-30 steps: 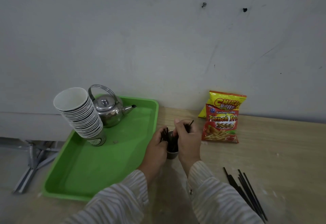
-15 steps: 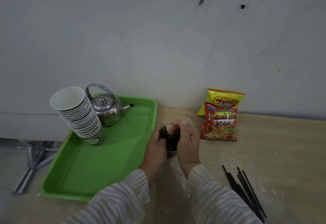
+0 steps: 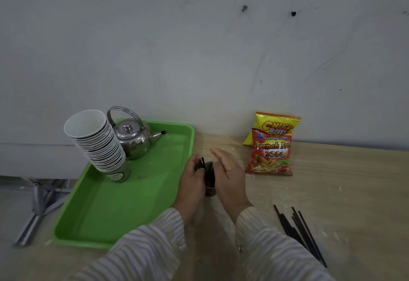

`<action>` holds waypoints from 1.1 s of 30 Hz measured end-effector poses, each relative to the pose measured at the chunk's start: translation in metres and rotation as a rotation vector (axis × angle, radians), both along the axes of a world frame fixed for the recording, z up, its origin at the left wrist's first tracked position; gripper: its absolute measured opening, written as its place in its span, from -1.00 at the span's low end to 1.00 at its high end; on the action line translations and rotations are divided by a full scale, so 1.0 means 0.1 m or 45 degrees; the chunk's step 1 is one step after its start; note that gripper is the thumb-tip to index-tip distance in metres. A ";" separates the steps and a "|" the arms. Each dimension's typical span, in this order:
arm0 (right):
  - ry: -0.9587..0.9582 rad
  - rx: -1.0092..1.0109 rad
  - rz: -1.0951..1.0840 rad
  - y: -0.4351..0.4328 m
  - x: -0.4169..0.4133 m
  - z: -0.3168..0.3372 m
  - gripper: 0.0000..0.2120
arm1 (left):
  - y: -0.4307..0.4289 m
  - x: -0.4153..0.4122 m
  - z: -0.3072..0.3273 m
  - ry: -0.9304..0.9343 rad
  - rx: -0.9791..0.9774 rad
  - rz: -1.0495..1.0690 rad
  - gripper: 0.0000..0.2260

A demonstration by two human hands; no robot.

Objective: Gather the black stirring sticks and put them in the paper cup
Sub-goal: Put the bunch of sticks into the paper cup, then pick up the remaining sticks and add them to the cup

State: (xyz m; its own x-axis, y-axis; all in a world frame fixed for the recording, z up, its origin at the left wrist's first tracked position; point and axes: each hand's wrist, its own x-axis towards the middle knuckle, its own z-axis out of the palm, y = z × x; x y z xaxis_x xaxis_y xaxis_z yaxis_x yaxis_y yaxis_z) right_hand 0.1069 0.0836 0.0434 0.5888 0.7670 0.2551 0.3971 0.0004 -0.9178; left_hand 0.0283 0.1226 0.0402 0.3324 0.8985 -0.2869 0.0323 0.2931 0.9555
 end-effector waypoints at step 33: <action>-0.157 -1.051 -0.053 -1.94 1.01 -0.15 -0.79 | -1.54 0.36 -0.58 1.070 0.854 -0.735 -0.52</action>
